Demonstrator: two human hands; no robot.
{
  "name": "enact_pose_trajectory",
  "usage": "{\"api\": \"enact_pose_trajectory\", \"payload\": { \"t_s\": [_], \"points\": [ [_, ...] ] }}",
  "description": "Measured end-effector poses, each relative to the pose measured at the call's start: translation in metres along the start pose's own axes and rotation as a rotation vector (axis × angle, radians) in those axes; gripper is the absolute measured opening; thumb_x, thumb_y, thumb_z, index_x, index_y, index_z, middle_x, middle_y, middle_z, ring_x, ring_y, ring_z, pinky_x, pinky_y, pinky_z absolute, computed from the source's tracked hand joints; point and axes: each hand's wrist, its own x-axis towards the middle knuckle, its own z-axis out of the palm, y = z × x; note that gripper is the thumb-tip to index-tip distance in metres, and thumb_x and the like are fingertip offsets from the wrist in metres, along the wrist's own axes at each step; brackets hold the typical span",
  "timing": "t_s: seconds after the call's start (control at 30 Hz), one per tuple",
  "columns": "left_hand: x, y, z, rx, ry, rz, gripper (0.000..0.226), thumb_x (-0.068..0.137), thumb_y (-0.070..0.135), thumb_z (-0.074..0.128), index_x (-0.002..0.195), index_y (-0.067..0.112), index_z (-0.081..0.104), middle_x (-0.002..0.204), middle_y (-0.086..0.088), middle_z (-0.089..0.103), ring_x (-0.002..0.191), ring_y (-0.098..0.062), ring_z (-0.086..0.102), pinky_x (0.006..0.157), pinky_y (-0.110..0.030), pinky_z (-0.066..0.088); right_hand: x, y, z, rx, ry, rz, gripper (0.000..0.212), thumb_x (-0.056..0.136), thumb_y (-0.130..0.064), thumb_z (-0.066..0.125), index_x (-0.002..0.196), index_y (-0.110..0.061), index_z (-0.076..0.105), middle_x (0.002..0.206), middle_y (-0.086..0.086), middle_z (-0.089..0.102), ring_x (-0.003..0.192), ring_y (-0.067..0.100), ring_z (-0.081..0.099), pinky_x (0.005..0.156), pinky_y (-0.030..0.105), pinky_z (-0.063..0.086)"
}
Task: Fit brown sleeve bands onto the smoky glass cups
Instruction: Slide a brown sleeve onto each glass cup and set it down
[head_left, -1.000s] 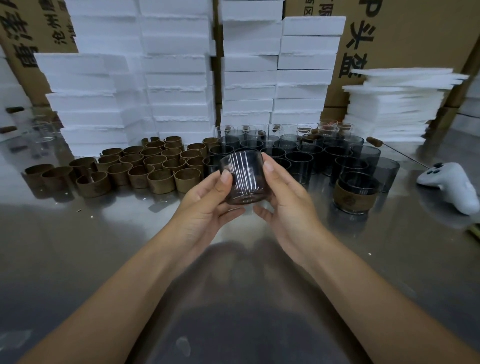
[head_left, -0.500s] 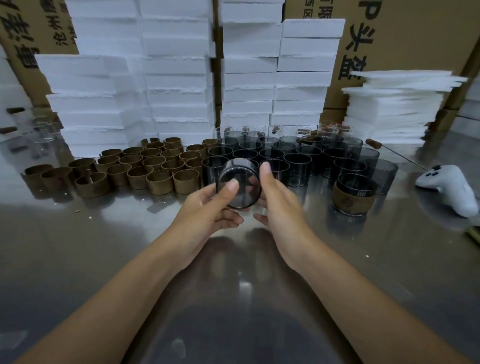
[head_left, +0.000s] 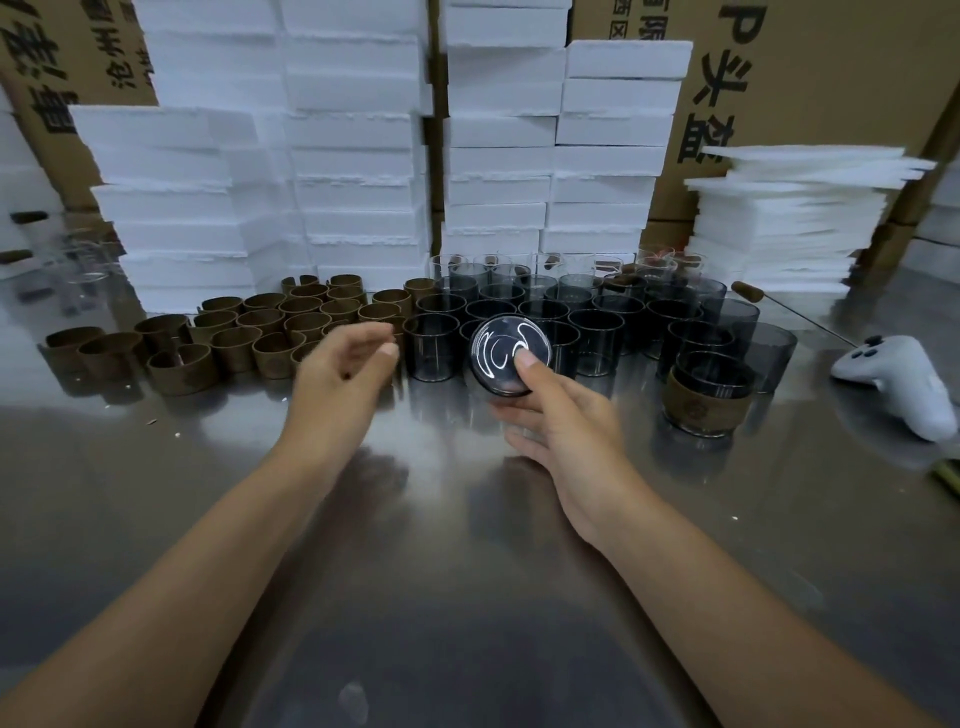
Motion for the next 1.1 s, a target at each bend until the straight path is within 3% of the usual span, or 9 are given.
{"api": "enact_pose_trajectory", "payload": {
  "t_s": [0.17,0.27,0.37,0.53,0.63,0.8,0.9,1.0,1.1],
  "points": [
    [0.016,-0.022,-0.021,0.376,0.002,-0.048,0.042,0.092,0.02,0.06,0.131,0.032,0.05,0.138,-0.007,0.047,0.132,-0.02,0.038,0.113,-0.041,0.03,0.001,0.004,0.0,0.002,-0.042,-0.015,0.024,0.082,-0.042,0.067,0.089,-0.019,0.069,0.078,-0.007,0.074,0.085,0.012,0.071,0.077,0.024,0.054],
    [0.015,-0.028,-0.021,0.52,-0.172,-0.127,0.059,0.093,0.024,0.059,0.146,0.032,0.033,0.141,-0.016,0.036,0.14,-0.02,0.019,0.11,-0.035,0.022,0.003,0.005,0.0,0.006,-0.035,-0.012,0.027,0.082,-0.043,0.067,0.092,-0.018,0.07,0.079,-0.006,0.074,0.086,0.013,0.072,0.076,0.024,0.054],
    [0.012,-0.029,-0.02,0.593,-0.261,-0.134,0.064,0.093,0.026,0.057,0.149,0.032,0.025,0.134,-0.017,0.041,0.136,-0.018,0.019,0.1,-0.031,0.024,0.003,0.005,-0.001,0.01,-0.027,-0.011,0.029,0.082,-0.043,0.068,0.095,-0.018,0.07,0.081,-0.006,0.074,0.088,0.015,0.072,0.076,0.024,0.055],
    [0.011,-0.027,-0.017,0.729,-0.175,0.066,0.052,0.09,0.014,0.062,0.138,0.018,0.045,0.133,-0.008,0.05,0.129,-0.032,0.036,0.107,-0.043,0.031,0.004,0.006,-0.001,-0.002,-0.02,-0.002,0.033,0.081,-0.046,0.068,0.099,-0.018,0.07,0.09,-0.003,0.075,0.091,0.015,0.071,0.086,0.029,0.053],
    [0.009,-0.025,-0.017,0.74,-0.126,0.121,0.037,0.087,0.018,0.067,0.122,0.018,0.057,0.107,0.001,0.052,0.103,-0.021,0.052,0.088,-0.034,0.042,0.004,0.006,0.0,0.002,-0.001,0.009,0.035,0.08,-0.047,0.068,0.099,-0.018,0.069,0.092,-0.002,0.075,0.091,0.015,0.071,0.086,0.031,0.053],
    [0.006,-0.016,-0.017,0.674,-0.005,0.19,0.006,0.089,0.024,0.065,0.084,0.023,0.068,0.083,0.008,0.051,0.076,-0.007,0.051,0.067,-0.02,0.035,0.006,0.006,0.001,-0.003,0.042,0.018,0.039,0.081,-0.044,0.069,0.103,-0.012,0.067,0.086,-0.002,0.073,0.081,0.009,0.07,0.075,0.025,0.055],
    [0.001,-0.001,-0.007,0.46,0.046,0.31,0.01,0.087,0.015,0.067,0.082,0.024,0.064,0.097,0.006,0.054,0.079,0.0,0.053,0.075,-0.008,0.039,0.006,0.007,0.001,-0.008,0.063,0.002,0.036,0.083,-0.038,0.069,0.098,-0.005,0.067,0.081,-0.002,0.07,0.077,0.009,0.064,0.087,0.031,0.051],
    [-0.009,0.014,0.008,0.276,0.003,0.411,0.022,0.087,0.015,0.067,0.083,0.035,0.06,0.121,0.009,0.048,0.102,0.001,0.057,0.093,-0.022,0.046,0.006,0.006,0.002,0.017,0.066,0.004,0.036,0.082,-0.034,0.07,0.102,-0.004,0.066,0.076,-0.006,0.066,0.072,0.006,0.057,0.082,0.029,0.048],
    [-0.02,0.023,0.021,0.139,-0.077,0.425,0.017,0.086,0.026,0.061,0.088,0.043,0.058,0.122,0.029,0.046,0.128,-0.017,0.049,0.103,-0.045,0.043,0.004,0.004,0.003,0.097,0.04,0.022,0.033,0.084,-0.027,0.07,0.107,-0.006,0.061,0.072,-0.006,0.058,0.061,0.001,0.053,0.071,0.023,0.048]
  ]
}}
